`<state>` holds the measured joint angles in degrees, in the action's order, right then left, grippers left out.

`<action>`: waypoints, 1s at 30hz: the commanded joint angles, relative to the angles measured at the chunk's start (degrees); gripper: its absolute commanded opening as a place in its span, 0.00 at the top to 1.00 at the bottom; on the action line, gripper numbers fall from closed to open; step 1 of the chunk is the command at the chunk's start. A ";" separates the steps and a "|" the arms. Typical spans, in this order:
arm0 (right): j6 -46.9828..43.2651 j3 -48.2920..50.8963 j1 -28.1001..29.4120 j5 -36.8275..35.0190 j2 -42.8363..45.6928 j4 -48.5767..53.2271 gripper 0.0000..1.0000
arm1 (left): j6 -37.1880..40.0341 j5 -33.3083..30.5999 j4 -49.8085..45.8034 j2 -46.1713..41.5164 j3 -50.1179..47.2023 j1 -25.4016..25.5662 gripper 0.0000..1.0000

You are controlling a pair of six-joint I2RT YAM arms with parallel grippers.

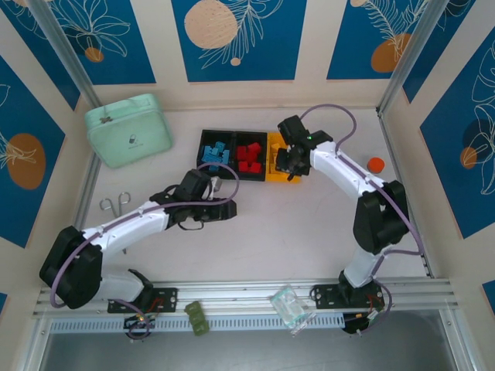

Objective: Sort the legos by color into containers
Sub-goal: Pick up the lego from the center of the table, then place the lego in the container.

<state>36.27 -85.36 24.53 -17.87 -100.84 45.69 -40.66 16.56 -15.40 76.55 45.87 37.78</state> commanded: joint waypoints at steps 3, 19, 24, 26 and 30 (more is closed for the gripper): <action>-3.13 -10.30 -2.96 0.21 -8.58 0.99 0.67 | -0.04 1.57 3.06 1.68 3.53 0.54 0.36; -4.05 -36.07 -6.78 -2.74 -28.87 9.53 0.50 | 1.94 1.31 0.83 5.16 6.63 0.49 0.36; -4.22 -36.42 -6.08 -3.75 -27.69 10.24 0.41 | 1.82 0.73 0.43 4.54 6.41 0.47 0.36; -4.34 -34.83 -5.70 -3.80 -25.77 9.81 0.40 | 1.89 -0.48 -0.24 3.70 6.30 0.38 0.36; -4.33 -24.84 -5.20 -2.85 -18.08 4.49 0.35 | 2.62 -3.46 -1.76 1.20 5.30 -1.01 0.33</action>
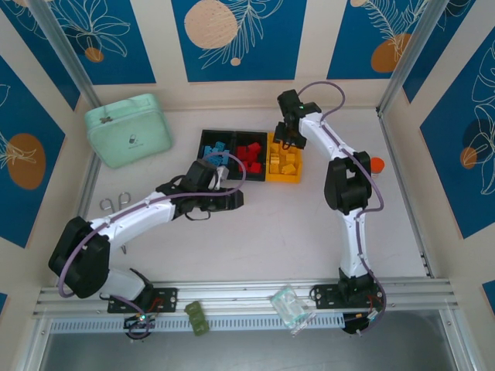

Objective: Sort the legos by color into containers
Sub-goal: Place the lego in the container, then reset both arms

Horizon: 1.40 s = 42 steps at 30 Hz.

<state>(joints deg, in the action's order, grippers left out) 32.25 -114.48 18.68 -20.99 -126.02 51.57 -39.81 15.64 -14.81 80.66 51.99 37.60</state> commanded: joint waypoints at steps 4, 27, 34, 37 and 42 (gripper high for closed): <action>0.28 16.73 0.66 1.43 15.92 -7.32 0.27 | 4.03 -6.67 -4.83 -5.91 -2.23 -4.26 0.21; -7.53 71.75 -2.68 -21.46 57.53 -39.81 0.03 | 29.00 -34.21 13.23 -19.22 -15.85 -28.66 0.01; -20.66 88.73 -4.80 -23.20 63.26 -67.84 0.01 | 34.36 -34.89 34.61 -12.33 -24.84 -32.27 0.01; -24.24 94.45 -6.25 -19.92 60.46 -80.27 0.01 | 35.33 -35.59 50.26 -5.09 -28.80 -32.33 0.01; -28.43 100.12 -8.47 -11.12 54.65 -99.21 0.01 | 38.65 -33.66 64.47 2.88 -31.54 -32.33 0.01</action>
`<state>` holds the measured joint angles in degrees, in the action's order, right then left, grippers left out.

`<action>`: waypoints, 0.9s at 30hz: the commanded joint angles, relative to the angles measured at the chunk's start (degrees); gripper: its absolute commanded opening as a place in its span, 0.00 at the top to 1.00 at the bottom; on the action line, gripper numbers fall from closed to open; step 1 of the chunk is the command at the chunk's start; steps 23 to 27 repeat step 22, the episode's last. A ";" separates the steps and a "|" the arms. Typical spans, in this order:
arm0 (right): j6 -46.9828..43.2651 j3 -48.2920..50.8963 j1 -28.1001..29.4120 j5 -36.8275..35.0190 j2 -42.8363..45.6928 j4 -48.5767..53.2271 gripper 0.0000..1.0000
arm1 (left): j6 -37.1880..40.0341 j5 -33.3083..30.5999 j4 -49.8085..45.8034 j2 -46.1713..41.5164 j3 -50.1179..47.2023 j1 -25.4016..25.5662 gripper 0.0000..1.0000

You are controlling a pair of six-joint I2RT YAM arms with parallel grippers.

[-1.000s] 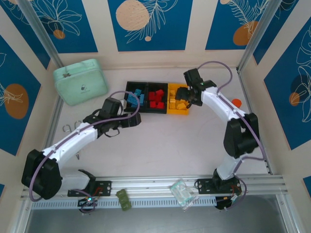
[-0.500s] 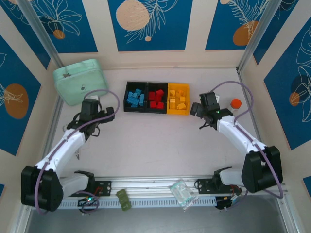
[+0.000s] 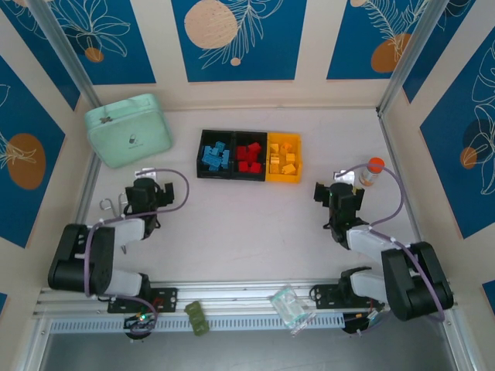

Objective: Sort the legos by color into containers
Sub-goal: Reset both arms

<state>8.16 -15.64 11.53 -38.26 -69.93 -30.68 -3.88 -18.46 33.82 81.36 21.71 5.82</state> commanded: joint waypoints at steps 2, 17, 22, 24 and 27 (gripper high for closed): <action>-3.18 1.50 -4.08 13.94 -4.00 -21.38 0.01 | 4.34 4.93 22.10 4.87 -3.12 -0.65 0.01; -0.92 -6.86 -8.23 19.17 -17.71 -18.91 0.01 | 5.51 3.73 22.44 8.78 -1.00 0.24 0.01; -0.34 -7.13 -9.51 22.11 -17.29 -17.82 0.01 | 5.55 3.71 22.71 8.69 -1.15 0.23 0.01; -0.34 -7.13 -9.51 22.11 -17.29 -17.82 0.01 | 5.55 3.71 22.71 8.69 -1.15 0.23 0.01; -0.34 -7.13 -9.51 22.11 -17.29 -17.82 0.01 | 5.55 3.71 22.71 8.69 -1.15 0.23 0.01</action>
